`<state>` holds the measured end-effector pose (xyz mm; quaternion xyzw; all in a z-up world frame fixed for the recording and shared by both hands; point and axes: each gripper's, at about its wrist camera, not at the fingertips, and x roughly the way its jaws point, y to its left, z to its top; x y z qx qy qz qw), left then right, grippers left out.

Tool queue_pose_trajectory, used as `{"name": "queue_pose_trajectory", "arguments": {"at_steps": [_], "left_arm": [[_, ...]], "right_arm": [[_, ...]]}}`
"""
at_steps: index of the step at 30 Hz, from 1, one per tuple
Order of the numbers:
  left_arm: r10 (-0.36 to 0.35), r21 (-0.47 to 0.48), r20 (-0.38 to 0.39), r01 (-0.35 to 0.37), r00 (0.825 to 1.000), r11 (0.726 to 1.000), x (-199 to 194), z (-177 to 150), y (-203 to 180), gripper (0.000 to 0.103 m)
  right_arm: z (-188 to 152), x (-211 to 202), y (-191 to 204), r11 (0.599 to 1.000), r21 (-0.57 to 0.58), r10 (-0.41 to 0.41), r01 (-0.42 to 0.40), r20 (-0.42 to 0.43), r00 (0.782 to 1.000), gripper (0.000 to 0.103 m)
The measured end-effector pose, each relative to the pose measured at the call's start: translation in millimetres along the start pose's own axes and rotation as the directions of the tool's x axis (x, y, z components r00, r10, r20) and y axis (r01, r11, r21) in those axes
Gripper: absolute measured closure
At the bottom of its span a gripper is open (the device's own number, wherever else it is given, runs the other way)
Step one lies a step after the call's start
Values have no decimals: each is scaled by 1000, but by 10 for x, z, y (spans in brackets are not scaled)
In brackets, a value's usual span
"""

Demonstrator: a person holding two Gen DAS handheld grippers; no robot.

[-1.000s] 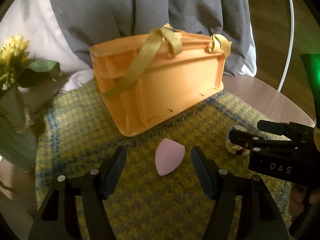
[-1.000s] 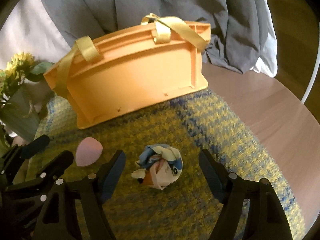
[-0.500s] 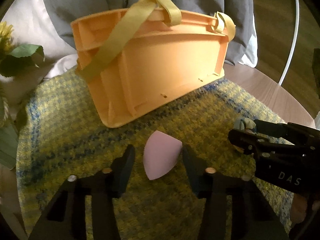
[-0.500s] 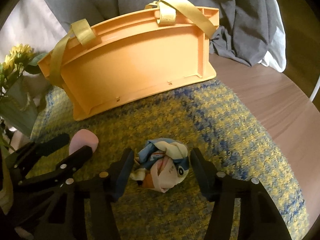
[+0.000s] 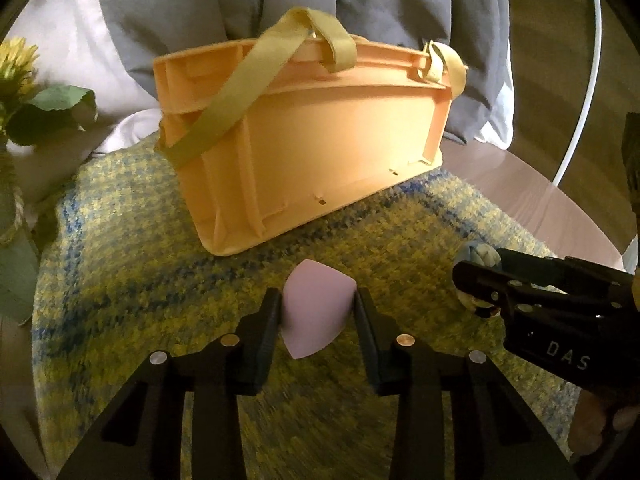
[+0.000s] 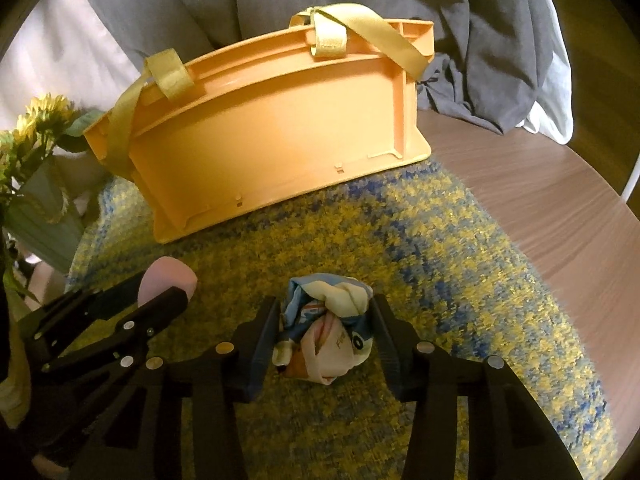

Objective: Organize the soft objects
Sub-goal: 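Carry the sponge with the left tool while the right tool carries the cloth over the crate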

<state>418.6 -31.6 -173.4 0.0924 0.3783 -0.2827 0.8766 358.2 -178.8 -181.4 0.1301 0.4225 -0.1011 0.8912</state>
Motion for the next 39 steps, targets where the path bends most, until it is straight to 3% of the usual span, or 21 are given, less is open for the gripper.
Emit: {"name": "queue_pose_trajectory", "arguments": {"at_steps": [17,28,39], "left_arm": [[55,-79,124,-46,991,996,-659,228,-173,67],[105,-105,226,-83,969,991,-1100,403,-366,67],[137,-106,322,-109,937,988,-1405,631,-554,67]], "right_arm": [[221,-503,-32,998,-29,65,-63,103,992,56],[414,-909,-81,993,-70,112,-100,197,974,56],[626,-1286,-168,989,-92,142,-119,308,941,56]]}}
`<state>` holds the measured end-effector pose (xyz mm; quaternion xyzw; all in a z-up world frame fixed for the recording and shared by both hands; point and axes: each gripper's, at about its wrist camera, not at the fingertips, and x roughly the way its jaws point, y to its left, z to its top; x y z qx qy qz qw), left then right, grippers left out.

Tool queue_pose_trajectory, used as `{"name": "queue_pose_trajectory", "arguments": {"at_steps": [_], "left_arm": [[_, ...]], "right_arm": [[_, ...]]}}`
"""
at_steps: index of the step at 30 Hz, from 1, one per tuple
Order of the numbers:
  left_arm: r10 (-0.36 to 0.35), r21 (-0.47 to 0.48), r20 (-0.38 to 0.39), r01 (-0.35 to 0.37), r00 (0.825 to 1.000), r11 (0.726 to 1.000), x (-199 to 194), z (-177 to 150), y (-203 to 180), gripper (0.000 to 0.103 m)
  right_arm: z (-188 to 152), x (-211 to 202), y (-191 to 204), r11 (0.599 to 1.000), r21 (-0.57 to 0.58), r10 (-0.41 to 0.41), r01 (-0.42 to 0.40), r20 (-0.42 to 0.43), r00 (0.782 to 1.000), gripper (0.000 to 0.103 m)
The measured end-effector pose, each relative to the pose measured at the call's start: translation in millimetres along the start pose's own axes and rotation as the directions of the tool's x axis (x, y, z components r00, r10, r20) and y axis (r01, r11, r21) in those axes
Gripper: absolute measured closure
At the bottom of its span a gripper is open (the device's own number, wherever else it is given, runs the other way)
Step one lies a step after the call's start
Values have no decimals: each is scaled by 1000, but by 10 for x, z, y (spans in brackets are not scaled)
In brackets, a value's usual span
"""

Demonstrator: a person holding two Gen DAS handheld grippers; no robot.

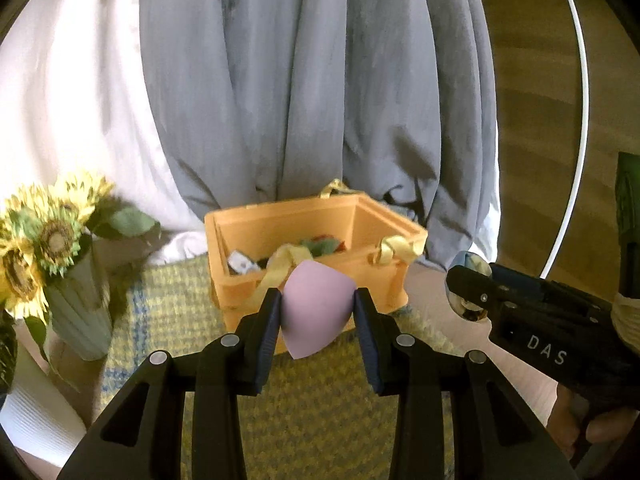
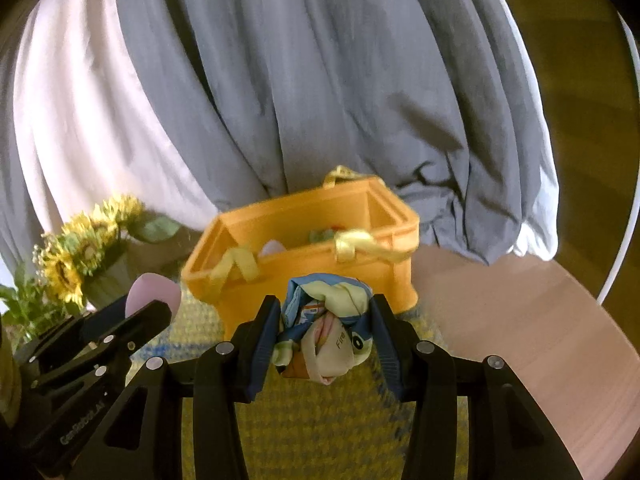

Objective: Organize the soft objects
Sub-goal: 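Carry the sponge with the left tool while the right tool carries the cloth over the crate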

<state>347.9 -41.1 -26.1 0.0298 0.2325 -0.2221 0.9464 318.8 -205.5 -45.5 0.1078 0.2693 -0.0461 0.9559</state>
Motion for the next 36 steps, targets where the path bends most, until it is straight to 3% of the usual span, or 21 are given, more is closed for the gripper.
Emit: {"name": "queue_pose_trajectory", "arguments": {"at_steps": [18,36], "left_arm": [[42,40,111,-46,993,998,21,451,-239,67],[91,13,123,-94,988,996,464,722,-208,67]], "right_arm": [[490,-65,-168,997,-23,73,-71,124,990,56],[901,354,-269,992,-71,111,-101,157,981,56]]}}
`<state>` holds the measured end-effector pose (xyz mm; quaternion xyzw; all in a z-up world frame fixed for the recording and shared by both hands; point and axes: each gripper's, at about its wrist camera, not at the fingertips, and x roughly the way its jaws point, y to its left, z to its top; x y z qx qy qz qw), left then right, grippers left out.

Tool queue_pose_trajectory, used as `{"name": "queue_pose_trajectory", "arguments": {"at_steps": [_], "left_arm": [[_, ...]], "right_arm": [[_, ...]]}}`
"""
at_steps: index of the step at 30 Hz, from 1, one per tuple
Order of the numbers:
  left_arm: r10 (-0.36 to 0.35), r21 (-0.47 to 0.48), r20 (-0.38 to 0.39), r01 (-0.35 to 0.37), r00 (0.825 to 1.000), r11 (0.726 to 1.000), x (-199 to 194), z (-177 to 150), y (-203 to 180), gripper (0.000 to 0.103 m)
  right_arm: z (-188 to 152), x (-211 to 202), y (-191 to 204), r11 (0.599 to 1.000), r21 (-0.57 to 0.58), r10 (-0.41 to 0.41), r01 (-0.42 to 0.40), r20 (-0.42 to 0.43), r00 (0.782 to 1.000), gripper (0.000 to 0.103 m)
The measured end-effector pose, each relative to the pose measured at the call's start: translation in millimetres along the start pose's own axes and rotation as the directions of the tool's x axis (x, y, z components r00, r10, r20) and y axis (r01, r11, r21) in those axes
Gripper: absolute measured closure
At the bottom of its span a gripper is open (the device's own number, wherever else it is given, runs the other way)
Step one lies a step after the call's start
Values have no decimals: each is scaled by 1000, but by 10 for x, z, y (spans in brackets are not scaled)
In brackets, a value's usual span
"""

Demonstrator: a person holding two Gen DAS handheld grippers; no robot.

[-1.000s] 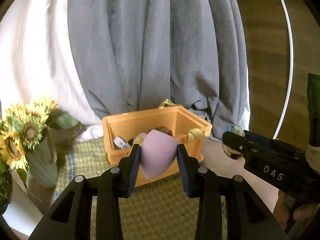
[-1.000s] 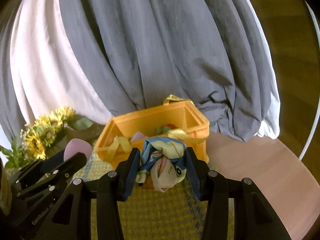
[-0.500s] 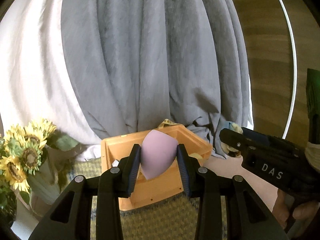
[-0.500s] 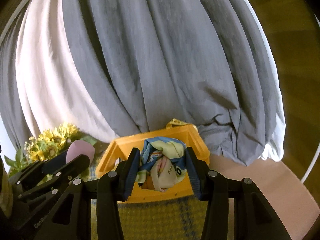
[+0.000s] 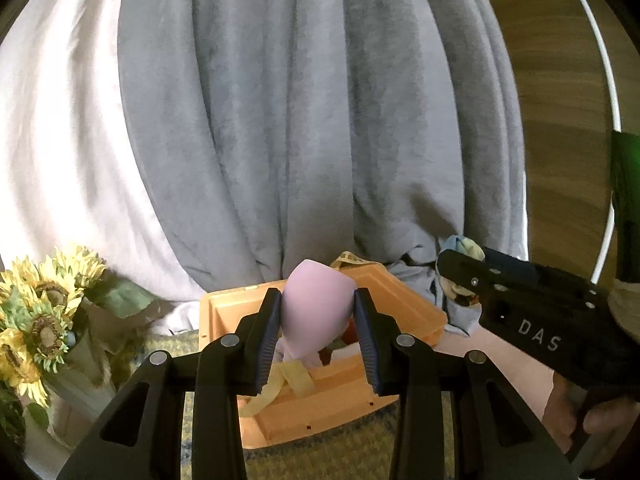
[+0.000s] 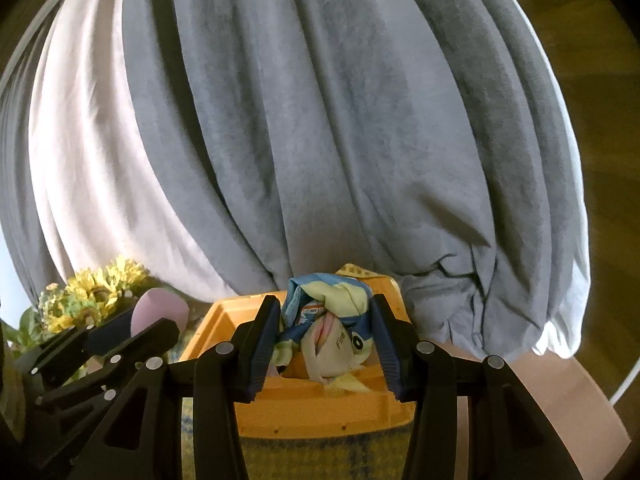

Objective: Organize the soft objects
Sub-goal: 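Carry the sponge with the left tool while the right tool carries the cloth over the crate, then open both tools to drop the sponge and cloth into the crate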

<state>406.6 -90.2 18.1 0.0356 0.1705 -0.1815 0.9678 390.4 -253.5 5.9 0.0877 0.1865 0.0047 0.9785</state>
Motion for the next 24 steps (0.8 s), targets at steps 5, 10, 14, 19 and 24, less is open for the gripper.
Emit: {"name": "queue_pose_trajectory", "arguments": {"at_steps": [5,10,14,19,24], "left_arm": [[24,-1,-6,-24,1000,1000,160,45,25,67],[41,-5,-14,-41,999,999,328,60,61,67],[50,-4,-22,-50,998,999,459,73,100,67],[58,-7,-33,-58,998,998,613,82,141,67],[65,-8,-53,-65,996,998,790,58,193,67]], "right_arm": [[22,214,-34,1000,-8,15,-15,-15,1000,56],[22,399,-76,1000,-11,23,-24,-27,999,56],[1,546,-104,1000,-18,25,-26,-41,999,56],[-5,712,-125,999,-20,24,-25,-51,998,56],[-18,886,-155,1000,-18,23,-24,-66,998,56]]}}
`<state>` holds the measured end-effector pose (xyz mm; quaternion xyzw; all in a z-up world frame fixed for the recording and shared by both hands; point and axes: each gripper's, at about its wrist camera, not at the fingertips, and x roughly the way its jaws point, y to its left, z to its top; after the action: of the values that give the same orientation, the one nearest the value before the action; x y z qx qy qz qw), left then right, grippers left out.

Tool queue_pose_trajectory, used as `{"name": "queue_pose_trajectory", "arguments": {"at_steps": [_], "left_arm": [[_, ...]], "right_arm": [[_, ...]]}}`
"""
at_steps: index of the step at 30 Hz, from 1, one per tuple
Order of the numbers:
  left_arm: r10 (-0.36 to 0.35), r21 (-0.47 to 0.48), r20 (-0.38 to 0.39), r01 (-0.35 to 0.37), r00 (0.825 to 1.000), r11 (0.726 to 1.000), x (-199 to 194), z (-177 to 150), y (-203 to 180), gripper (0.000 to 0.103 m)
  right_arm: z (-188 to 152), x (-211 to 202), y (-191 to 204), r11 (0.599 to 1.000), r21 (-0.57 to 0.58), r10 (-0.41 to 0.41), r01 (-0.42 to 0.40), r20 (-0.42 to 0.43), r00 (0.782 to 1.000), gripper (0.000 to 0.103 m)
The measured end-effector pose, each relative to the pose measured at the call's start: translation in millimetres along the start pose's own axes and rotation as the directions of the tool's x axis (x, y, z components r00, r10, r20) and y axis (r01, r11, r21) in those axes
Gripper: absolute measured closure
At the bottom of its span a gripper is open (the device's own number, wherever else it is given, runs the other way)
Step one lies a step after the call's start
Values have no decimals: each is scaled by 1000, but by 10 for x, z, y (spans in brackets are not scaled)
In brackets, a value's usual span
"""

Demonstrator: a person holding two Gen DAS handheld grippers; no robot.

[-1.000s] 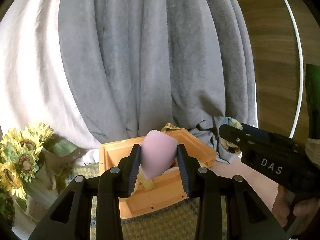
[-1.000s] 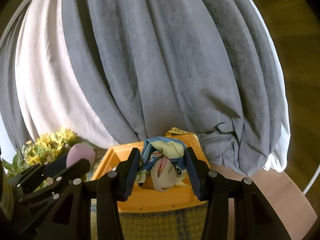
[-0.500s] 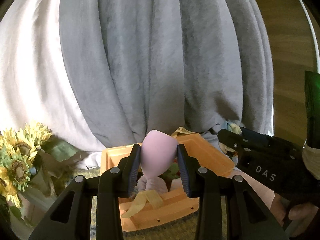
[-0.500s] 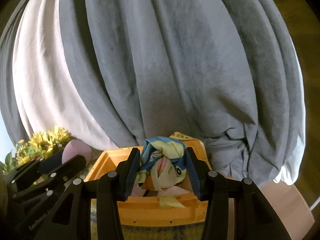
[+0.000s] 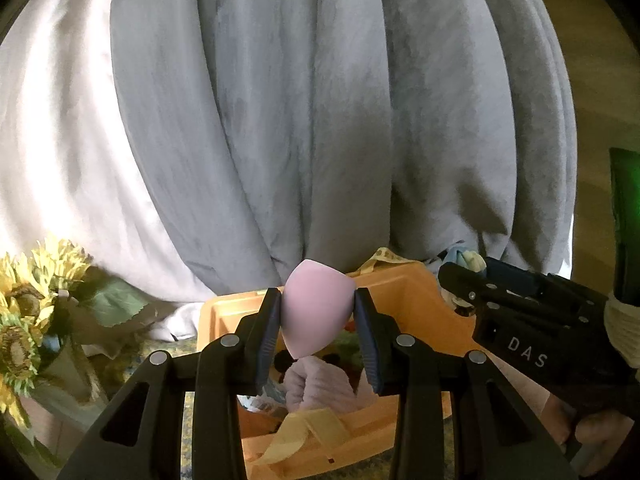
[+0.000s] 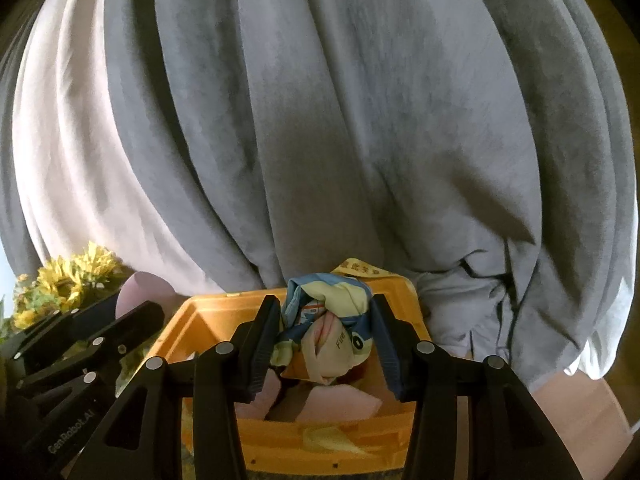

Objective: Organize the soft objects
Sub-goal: 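Open both tools to drop the sponge and cloth into the crate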

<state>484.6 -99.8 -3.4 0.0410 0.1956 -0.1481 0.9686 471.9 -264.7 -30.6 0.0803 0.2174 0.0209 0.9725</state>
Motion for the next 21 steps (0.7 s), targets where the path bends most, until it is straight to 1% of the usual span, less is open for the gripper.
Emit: {"name": "queue_pose_trajectory", "arguments": {"at_steps": [5,16,20,21], "left_arm": [[11,6,-21,-11,1000,1000,175,-35,28,67],[47,15,-105,-46,993,999,540,-212,93,66],[55,4,-142,-55,988,999,646,-249,124,66],[57,-2,-151,-58,987,998,670,-259,133,65]], "right_arm": [[-15,193,-25,1000,-3,-6,6,-24,1000,56],[-99,558,-51,1000,-20,-24,22,-90,996,56],[-134,657,-70,1000,-12,-30,29,-119,992,53],[-141,683,-75,1000,-8,-30,29,-127,991,50]]}}
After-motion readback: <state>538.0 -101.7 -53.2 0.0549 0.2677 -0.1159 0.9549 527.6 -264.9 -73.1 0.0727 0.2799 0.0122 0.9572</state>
